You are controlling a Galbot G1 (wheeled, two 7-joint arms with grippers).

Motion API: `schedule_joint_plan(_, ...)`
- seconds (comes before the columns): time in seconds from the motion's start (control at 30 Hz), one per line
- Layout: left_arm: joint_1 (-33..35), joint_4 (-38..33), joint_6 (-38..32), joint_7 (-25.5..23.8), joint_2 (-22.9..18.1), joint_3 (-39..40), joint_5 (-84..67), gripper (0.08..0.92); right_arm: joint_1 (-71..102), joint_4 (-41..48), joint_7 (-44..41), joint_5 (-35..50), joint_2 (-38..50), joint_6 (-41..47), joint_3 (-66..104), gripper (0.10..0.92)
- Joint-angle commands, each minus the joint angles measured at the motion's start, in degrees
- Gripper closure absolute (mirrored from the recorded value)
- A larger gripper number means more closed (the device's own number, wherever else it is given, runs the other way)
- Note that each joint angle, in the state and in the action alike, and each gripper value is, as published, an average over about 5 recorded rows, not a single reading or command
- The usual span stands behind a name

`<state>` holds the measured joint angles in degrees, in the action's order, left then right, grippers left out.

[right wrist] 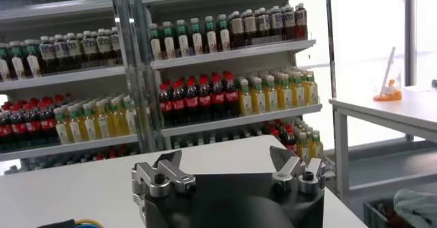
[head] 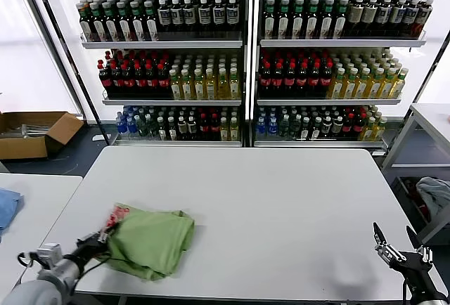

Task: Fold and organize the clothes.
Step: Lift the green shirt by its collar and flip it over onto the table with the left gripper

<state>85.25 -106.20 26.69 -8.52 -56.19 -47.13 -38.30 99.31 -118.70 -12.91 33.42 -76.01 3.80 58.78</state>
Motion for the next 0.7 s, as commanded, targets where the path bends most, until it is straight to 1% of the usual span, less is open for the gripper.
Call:
schedule_joint_plan(0.03, -0.4, 5.17, 0.6, -1.08, 12.17, -22.79, -5.16, 0.855, -1.51, 0.19, 0.08, 0.16, 0.43, 0.44, -0.16, 0.203)
schedule_joint_plan(0.1, -0.1, 4.29, 0.67, -0.88, 12.74, -24.4, -5.41, 0.855, -1.93, 0.34, 0.11, 0.22, 0.56, 0.56, -0.1, 0.203)
schedule_joint_plan(0.17, 0.3, 2.2, 0.95, -0.59, 12.19, -24.87, -5.4, 0.855, -2.27, 0.49, 0.15, 0.35, 0.75, 0.66, 0.09, 0.203)
schedule_joint_plan(0.27, 0.71, -2.31, 1.66, 0.46, 9.89, -23.7, -5.2, 0.855, -2.36, 0.38, 0.19, 0.66, 1.07, 0.82, 0.47, 0.203)
schedule_joint_plan(0.33, 1.09, -5.82, 2.07, 1.64, 7.65, -21.26, -4.48, 0.855, -2.17, 0.25, 0.19, 0.8, 1.22, 0.83, 0.66, 0.203)
schedule_joint_plan(0.47, 2.0, -14.57, 2.5, 4.64, 1.08, -11.01, -0.51, 0.855, -1.99, 0.16, 0.21, 0.82, 1.03, 0.75, 0.81, 0.203)
schedule_joint_plan(0.57, 1.76, -20.06, 2.91, 8.97, -4.31, -0.18, 1.27, 0.855, -1.76, -0.3, 0.23, 0.81, 0.82, 0.79, 0.95, 0.203)
schedule_joint_plan(0.63, 1.65, -21.81, 2.82, 10.99, -7.14, 7.38, 4.66, 0.855, -1.53, -0.57, 0.23, 0.87, 0.86, 0.8, 1.13, 0.203)
schedule_joint_plan(0.7, 1.82, -21.45, 1.46, 10.59, -9.26, 13.73, 10.74, 0.855, -1.31, -0.7, 0.23, 0.98, 0.96, 0.78, 1.45, 0.203)
